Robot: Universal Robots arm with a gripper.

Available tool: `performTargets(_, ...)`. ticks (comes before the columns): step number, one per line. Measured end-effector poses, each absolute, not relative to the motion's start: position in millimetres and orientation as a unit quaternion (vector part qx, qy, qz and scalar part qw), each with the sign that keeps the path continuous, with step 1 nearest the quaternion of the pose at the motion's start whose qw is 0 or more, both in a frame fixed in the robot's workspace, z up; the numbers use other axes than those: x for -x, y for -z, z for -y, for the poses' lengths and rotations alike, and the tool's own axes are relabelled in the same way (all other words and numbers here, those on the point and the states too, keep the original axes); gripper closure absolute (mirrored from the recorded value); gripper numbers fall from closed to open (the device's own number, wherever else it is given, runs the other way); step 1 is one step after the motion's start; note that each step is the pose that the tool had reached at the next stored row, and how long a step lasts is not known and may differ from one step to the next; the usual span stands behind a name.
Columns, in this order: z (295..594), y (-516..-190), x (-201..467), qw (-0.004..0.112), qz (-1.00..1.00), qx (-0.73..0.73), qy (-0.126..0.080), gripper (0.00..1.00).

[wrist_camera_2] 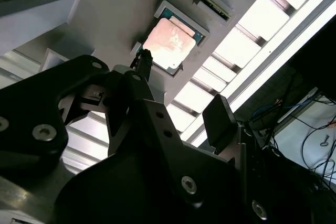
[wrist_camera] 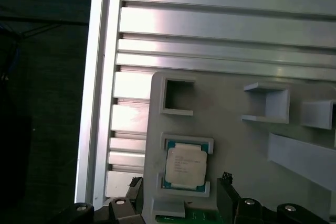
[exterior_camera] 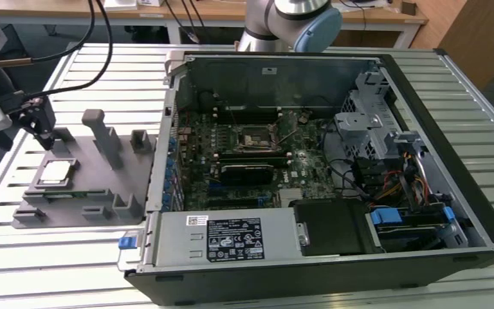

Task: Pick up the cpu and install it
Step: 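Pick up the cpu and move it towards the insertion slot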

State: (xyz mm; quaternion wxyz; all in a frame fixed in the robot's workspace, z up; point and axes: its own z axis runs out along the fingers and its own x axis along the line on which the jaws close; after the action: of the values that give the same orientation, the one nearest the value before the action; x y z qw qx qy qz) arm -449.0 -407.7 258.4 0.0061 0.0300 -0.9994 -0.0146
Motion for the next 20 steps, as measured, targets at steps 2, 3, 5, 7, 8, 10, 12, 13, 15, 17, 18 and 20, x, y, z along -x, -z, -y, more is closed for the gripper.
performTargets(2, 407.7, -255.1, 449.0, 0.006, 0.999, -0.03, 0.015, 0.34)
performTargets(3, 407.7, -253.5, 449.0, 0.006, 0.999, -0.03, 0.015, 0.34)
performTargets(5, 407.7, -250.0, 449.0, 0.006, 0.999, -0.029, 0.015, 0.34)
performTargets(7, 407.7, -247.3, 449.0, 0.006, 0.999, -0.029, 0.015, 0.34)
performTargets(8, 407.7, -246.3, 448.9, 0.006, 0.999, -0.029, 0.015, 0.34)
performTargets(10, 407.7, -245.2, 447.5, 0.006, 0.999, -0.029, 0.014, 0.34)
performTargets(12, 407.7, -243.2, 446.0, 0.006, 0.999, -0.029, 0.015, 0.34)
performTargets(13, 407.6, -242.0, 445.5, 0.006, 0.999, -0.029, 0.015, 0.34)
performTargets(15, 407.7, -239.5, 444.4, 0.006, 1.0, -0.027, 0.015, 0.34)
performTargets(17, 407.7, -237.0, 443.3, 0.006, 1.0, -0.025, 0.015, 0.34)
performTargets(18, 407.7, -235.8, 442.9, 0.006, 1.0, -0.025, 0.015, 0.34)
performTargets(20, 407.7, -233.2, 442.6, 0.006, 1.0, -0.025, 0.015, 0.34)
